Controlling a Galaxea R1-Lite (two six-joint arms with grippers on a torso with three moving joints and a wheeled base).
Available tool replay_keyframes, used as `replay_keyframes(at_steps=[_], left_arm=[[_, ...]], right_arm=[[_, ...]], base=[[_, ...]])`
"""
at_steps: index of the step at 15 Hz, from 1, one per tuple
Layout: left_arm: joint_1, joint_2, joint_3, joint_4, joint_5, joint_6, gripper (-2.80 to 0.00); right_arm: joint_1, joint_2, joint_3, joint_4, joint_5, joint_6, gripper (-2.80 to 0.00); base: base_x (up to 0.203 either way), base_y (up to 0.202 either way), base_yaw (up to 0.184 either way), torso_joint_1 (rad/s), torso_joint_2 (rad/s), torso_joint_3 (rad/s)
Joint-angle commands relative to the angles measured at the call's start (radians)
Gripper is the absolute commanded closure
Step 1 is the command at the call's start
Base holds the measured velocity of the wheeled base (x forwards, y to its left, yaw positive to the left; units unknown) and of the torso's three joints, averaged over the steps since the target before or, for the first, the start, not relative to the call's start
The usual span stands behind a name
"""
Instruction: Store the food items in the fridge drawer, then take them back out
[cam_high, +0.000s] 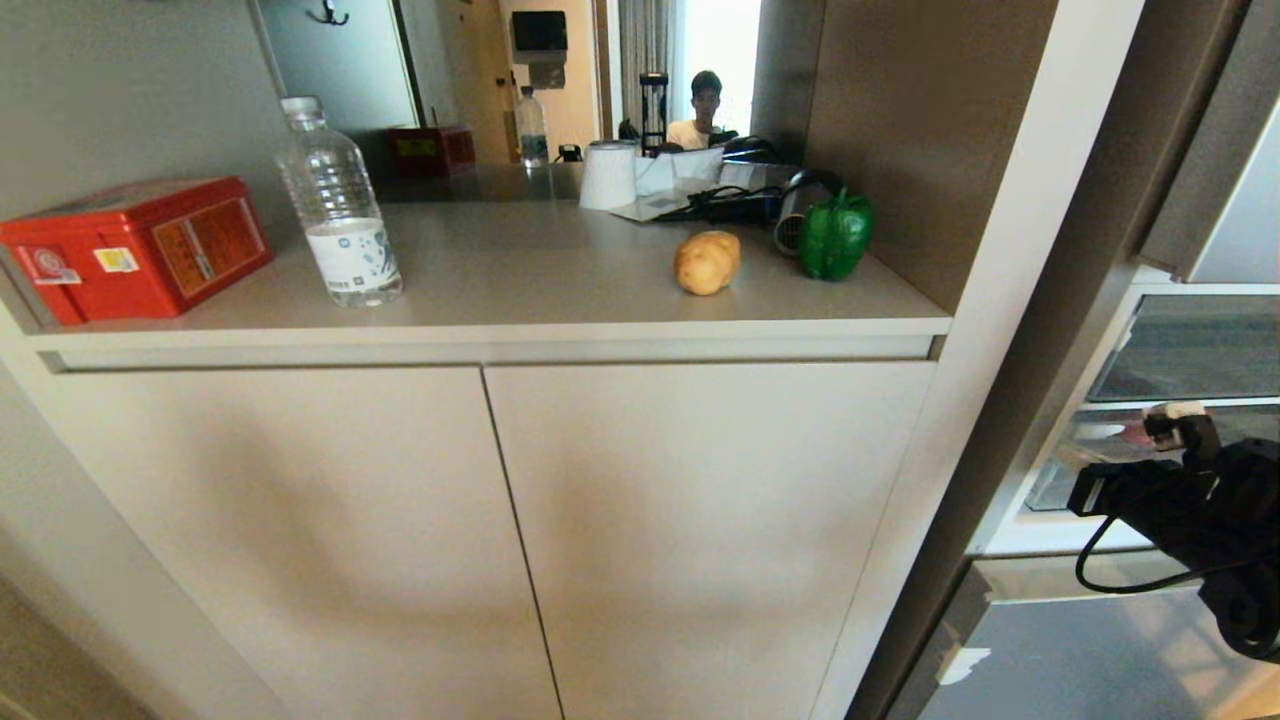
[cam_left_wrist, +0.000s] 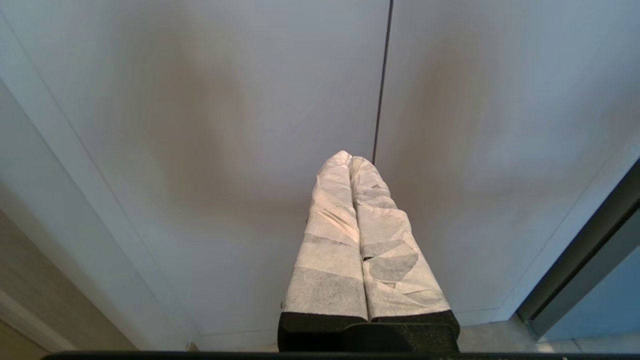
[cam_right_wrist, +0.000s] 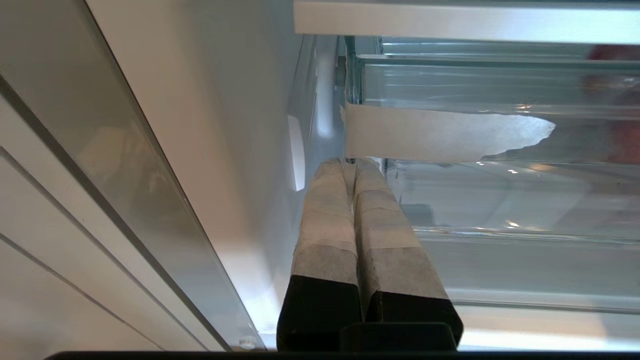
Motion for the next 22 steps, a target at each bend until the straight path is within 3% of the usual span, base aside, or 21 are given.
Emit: replay_keyframes(at_steps=[1, 11, 22], left_arm=[[0.001, 0.000, 0.011, -0.001, 0.000, 0.000, 0.00], [0.001, 0.000, 0.011, -0.001, 0.000, 0.000, 0.00], [0.001, 0.000, 0.011, -0.001, 0.000, 0.000, 0.00]], right_arm=[[0.001, -0.001, 0.001, -0.009, 0.002, -0.001, 0.00], [0.003, -0.011, 0.014, -0.012, -0.017, -0.001, 0.00], [0.000, -0.072, 0.166, -0.013, -0.017, -0.001, 0.00]], base=[[0.000, 0.000, 0.000, 0.000, 0.00, 0.000], [0.000, 0.000, 0.000, 0.000, 0.00, 0.000], [0.000, 0.000, 0.000, 0.000, 0.00, 0.000]])
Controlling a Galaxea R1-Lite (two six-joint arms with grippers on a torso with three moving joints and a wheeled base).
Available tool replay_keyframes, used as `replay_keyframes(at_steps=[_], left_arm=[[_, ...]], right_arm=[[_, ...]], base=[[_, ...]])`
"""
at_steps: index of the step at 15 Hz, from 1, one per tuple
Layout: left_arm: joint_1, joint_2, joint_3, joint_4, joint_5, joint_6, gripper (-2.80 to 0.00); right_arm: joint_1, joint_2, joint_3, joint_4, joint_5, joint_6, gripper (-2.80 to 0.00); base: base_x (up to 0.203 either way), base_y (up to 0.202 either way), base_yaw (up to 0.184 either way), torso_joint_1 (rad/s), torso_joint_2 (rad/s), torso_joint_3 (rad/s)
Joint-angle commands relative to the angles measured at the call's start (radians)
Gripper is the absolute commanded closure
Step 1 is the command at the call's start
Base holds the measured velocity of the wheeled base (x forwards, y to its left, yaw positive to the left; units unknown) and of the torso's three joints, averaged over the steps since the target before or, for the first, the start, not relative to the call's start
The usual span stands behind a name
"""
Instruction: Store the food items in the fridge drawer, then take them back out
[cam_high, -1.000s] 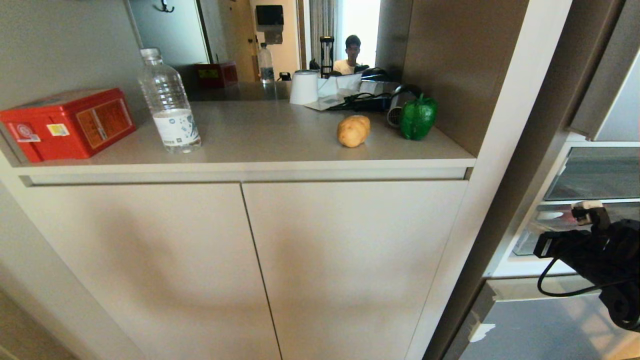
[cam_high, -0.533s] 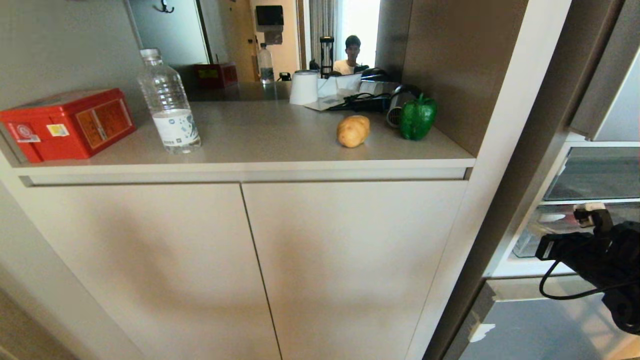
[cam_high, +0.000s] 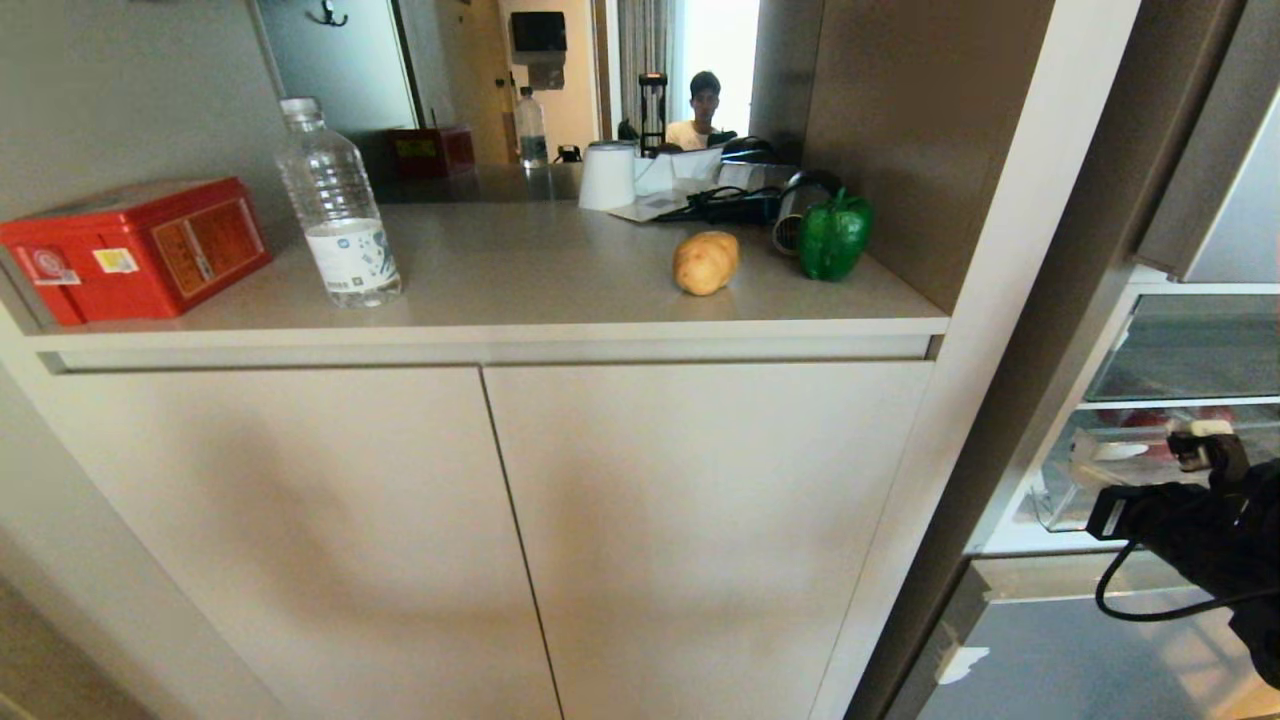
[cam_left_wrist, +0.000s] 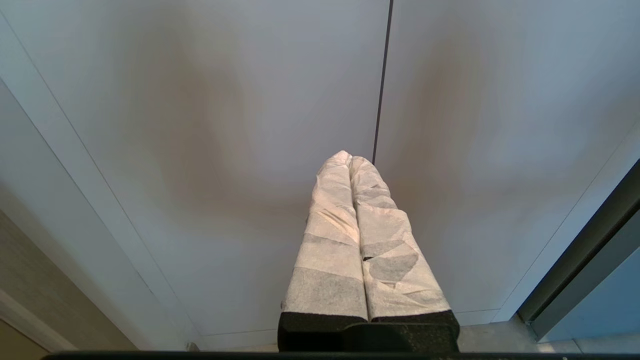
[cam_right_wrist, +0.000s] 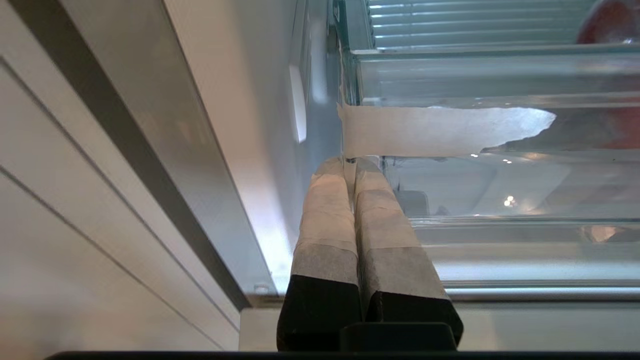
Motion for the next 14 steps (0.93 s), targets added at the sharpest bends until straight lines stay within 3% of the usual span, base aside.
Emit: replay_keyframes(at_steps=[1, 12, 13, 14], left_arm=[[0.000, 0.000, 0.011, -0.001, 0.000, 0.000, 0.00], [0.000, 0.000, 0.011, -0.001, 0.000, 0.000, 0.00], [0.000, 0.000, 0.011, -0.001, 0.000, 0.000, 0.00], [0.000, 0.000, 0.011, -0.001, 0.000, 0.000, 0.00]], right_arm=[[0.000, -0.005, 0.018, -0.004, 0.004, -0.001, 0.00], [-0.012, -0.079, 0.116, -0.004, 0.004, -0.001, 0.00], [-0.012, -0.083, 0.119, -0.004, 0.004, -0.001, -2.80], [-0.014, -0.089, 0.125, -0.004, 0.004, 0.001, -2.80]], base=[[0.000, 0.000, 0.000, 0.000, 0.00, 0.000], [0.000, 0.000, 0.000, 0.000, 0.00, 0.000], [0.000, 0.000, 0.000, 0.000, 0.00, 0.000], [0.000, 0.000, 0.000, 0.000, 0.00, 0.000]])
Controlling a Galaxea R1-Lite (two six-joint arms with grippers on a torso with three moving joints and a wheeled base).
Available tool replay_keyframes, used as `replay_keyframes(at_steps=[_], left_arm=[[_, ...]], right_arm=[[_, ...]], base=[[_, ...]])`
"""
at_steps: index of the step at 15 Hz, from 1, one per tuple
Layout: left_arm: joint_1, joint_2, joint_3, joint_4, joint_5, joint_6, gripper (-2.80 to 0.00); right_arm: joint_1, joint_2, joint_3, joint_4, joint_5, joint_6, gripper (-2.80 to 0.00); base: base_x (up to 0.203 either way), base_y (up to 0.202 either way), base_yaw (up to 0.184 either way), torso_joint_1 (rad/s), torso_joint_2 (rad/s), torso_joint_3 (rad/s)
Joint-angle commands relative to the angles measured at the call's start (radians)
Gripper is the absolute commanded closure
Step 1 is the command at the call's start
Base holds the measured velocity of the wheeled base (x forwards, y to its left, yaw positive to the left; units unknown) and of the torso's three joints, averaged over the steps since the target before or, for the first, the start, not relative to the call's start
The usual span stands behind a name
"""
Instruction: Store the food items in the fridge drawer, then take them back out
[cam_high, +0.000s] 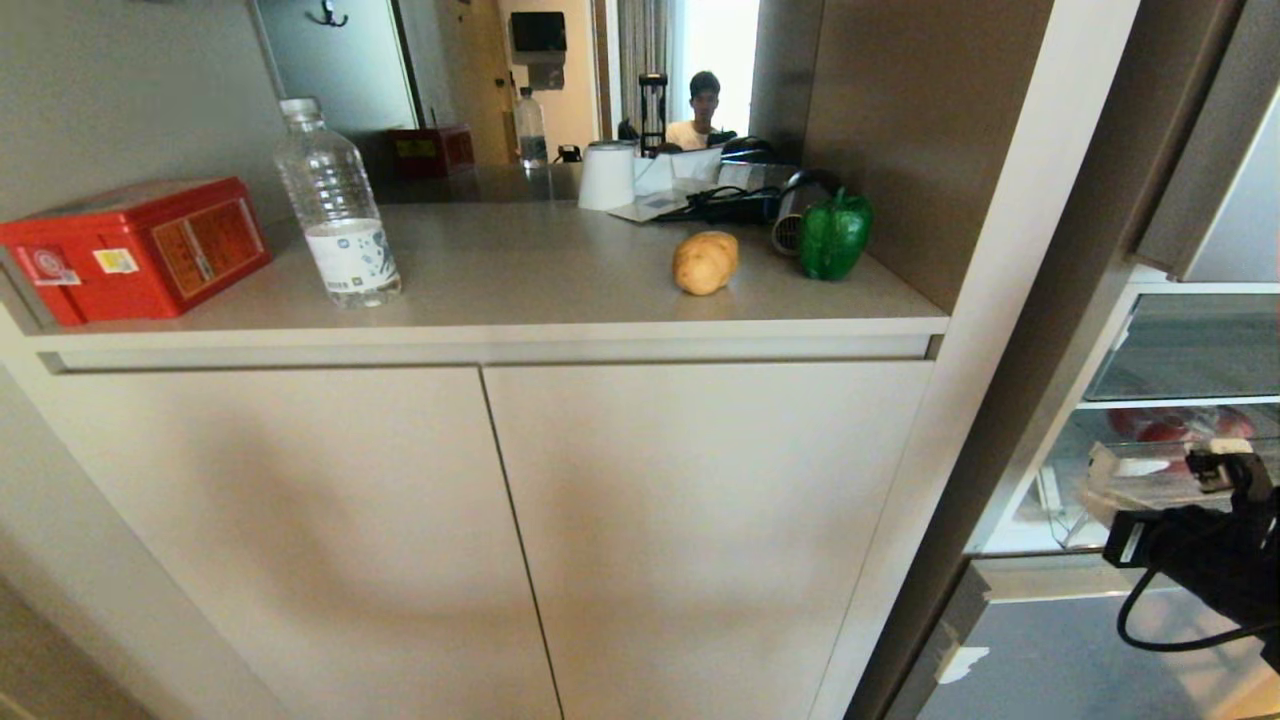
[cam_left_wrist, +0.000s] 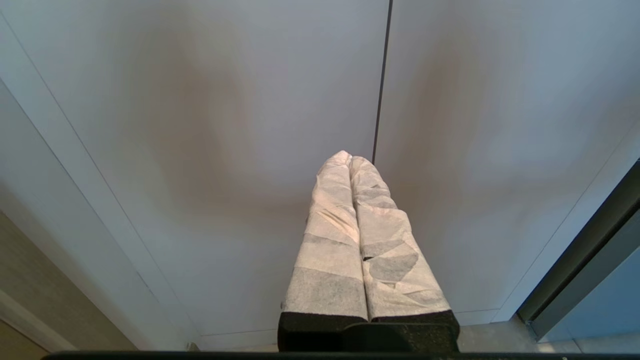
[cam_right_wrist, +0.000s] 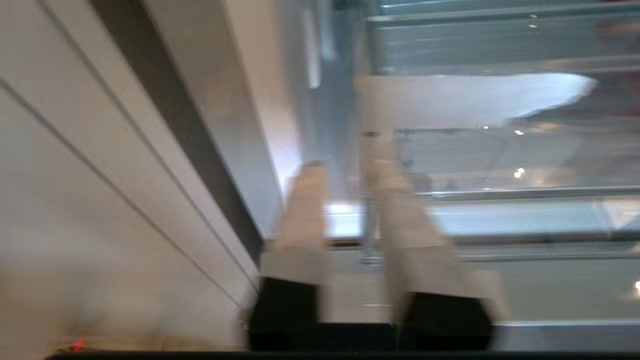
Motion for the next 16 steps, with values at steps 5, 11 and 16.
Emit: replay_keyframes(at_steps=[5, 11, 16], left_arm=[[0.000, 0.000, 0.011, -0.001, 0.000, 0.000, 0.00], [0.000, 0.000, 0.011, -0.001, 0.000, 0.000, 0.00], [0.000, 0.000, 0.011, -0.001, 0.000, 0.000, 0.00]], right_arm=[[-0.022, -0.090, 0.075, -0.017, 0.001, 0.002, -2.80], [-0.086, -0.277, 0.171, -0.017, -0.009, -0.007, 0.00], [-0.097, -0.325, 0.029, 0.085, -0.075, -0.006, 0.00]], base=[[0.000, 0.000, 0.000, 0.000, 0.00, 0.000], [0.000, 0.000, 0.000, 0.000, 0.00, 0.000], [0.000, 0.000, 0.000, 0.000, 0.00, 0.000]])
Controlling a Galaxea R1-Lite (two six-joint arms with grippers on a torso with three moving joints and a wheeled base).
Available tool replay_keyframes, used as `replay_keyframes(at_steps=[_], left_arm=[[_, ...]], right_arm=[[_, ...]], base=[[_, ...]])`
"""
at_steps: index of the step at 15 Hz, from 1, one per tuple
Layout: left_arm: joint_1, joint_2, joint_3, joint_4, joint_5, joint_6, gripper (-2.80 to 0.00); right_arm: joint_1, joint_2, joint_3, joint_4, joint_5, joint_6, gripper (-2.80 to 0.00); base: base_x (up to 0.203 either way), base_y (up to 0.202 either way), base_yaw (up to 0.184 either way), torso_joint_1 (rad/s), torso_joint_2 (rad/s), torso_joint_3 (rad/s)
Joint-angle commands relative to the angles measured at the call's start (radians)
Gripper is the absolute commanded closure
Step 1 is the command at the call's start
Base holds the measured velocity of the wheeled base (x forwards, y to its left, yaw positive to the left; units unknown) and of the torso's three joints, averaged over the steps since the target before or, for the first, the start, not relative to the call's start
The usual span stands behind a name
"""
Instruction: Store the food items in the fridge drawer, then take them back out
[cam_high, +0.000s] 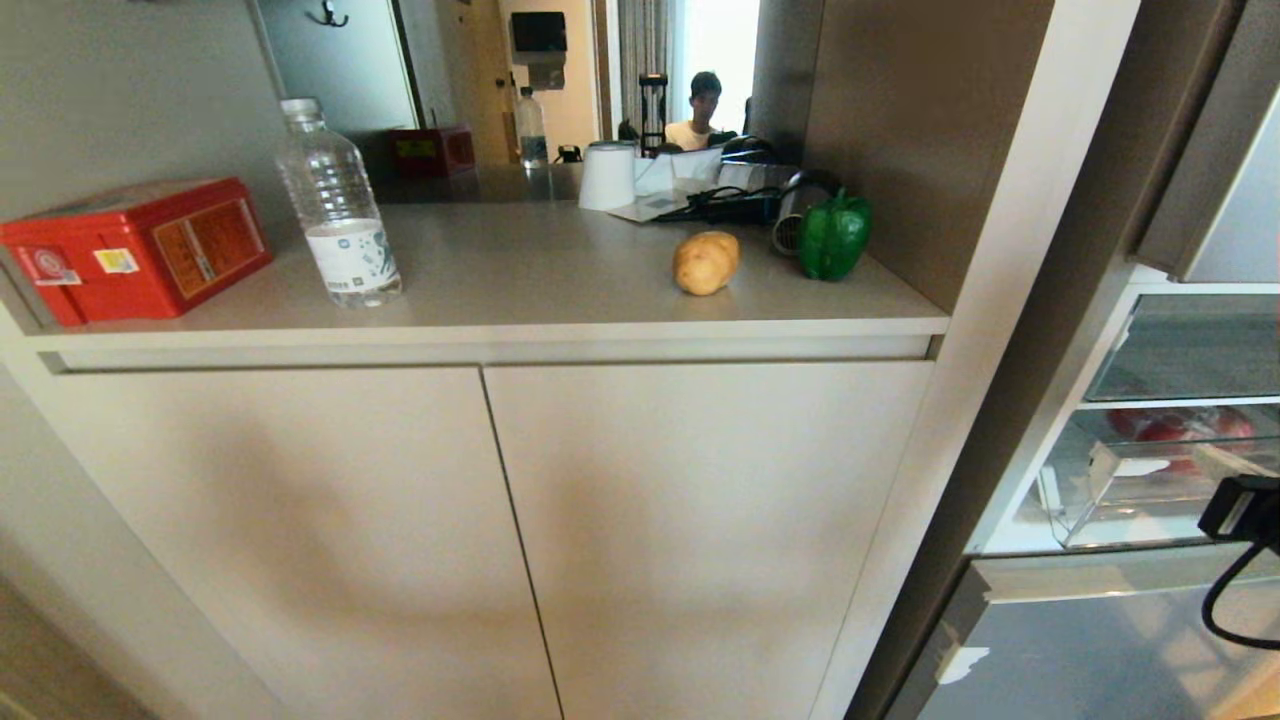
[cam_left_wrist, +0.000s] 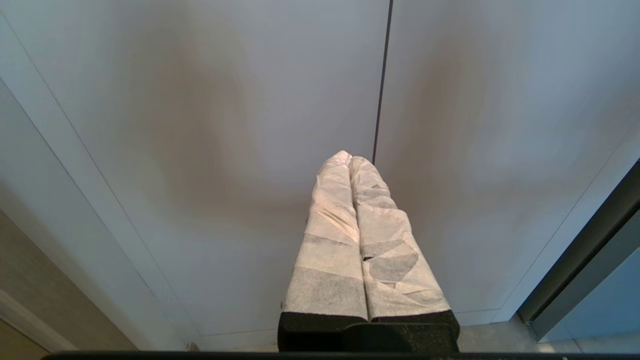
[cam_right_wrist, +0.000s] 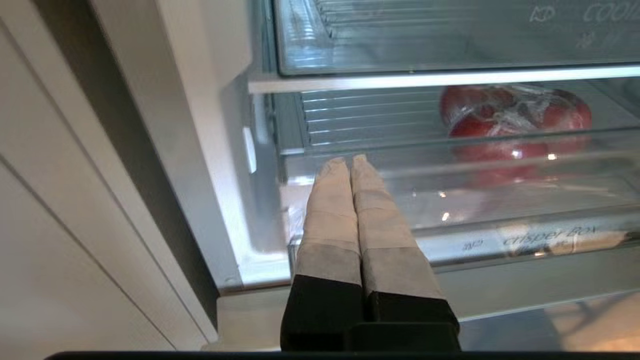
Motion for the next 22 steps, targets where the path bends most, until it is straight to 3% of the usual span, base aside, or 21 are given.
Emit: replay_keyframes(at_steps=[1, 12, 17, 22], left_arm=[[0.000, 0.000, 0.011, -0.001, 0.000, 0.000, 0.00], [0.000, 0.000, 0.011, -0.001, 0.000, 0.000, 0.00], [0.000, 0.000, 0.011, -0.001, 0.000, 0.000, 0.00], [0.000, 0.000, 0.011, -0.001, 0.000, 0.000, 0.00]], right_arm=[[-0.006, -0.034, -0.060, 0.085, 0.002, 0.000, 0.00], [-0.021, -0.078, -0.615, 1.057, 0.001, -0.043, 0.00], [-0.023, 0.028, -0.741, 1.168, 0.001, -0.081, 0.00], [-0.021, 0.121, -0.817, 1.170, 0.001, -0.105, 0.00]], base=[[0.000, 0.000, 0.000, 0.000, 0.00, 0.000], [0.000, 0.000, 0.000, 0.000, 0.00, 0.000], [0.000, 0.000, 0.000, 0.000, 0.00, 0.000], [0.000, 0.000, 0.000, 0.000, 0.00, 0.000]])
